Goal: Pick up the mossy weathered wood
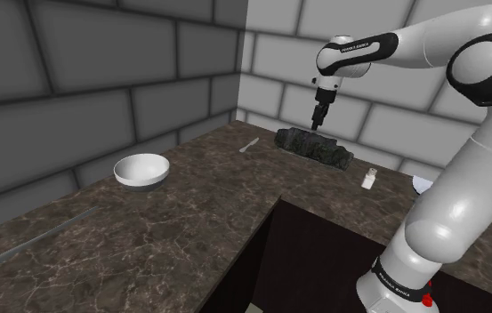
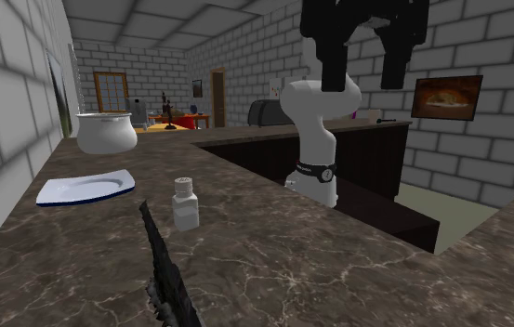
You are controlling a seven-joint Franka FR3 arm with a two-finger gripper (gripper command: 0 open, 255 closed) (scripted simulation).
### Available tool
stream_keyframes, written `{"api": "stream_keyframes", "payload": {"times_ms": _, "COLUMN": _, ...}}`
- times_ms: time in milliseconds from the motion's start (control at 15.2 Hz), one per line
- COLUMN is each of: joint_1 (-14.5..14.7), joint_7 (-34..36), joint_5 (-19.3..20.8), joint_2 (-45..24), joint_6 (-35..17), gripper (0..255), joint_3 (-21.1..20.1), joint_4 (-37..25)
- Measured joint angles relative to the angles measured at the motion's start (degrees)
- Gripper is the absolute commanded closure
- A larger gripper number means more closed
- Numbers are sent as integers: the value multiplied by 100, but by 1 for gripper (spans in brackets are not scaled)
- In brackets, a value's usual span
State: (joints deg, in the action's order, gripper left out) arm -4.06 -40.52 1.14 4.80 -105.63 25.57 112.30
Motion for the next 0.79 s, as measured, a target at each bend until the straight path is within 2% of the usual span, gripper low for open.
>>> {"api": "stream_keyframes", "payload": {"times_ms": 396, "joint_1": -397, "joint_7": -969, "joint_5": -868, "joint_2": -1500, "joint_6": 73, "gripper": 0, "joint_3": 321, "joint_4": -1245}}
{"api": "stream_keyframes", "payload": {"times_ms": 792, "joint_1": -1140, "joint_7": -1679, "joint_5": -1709, "joint_2": -3075, "joint_6": 511, "gripper": 0, "joint_3": 286, "joint_4": -2898}}
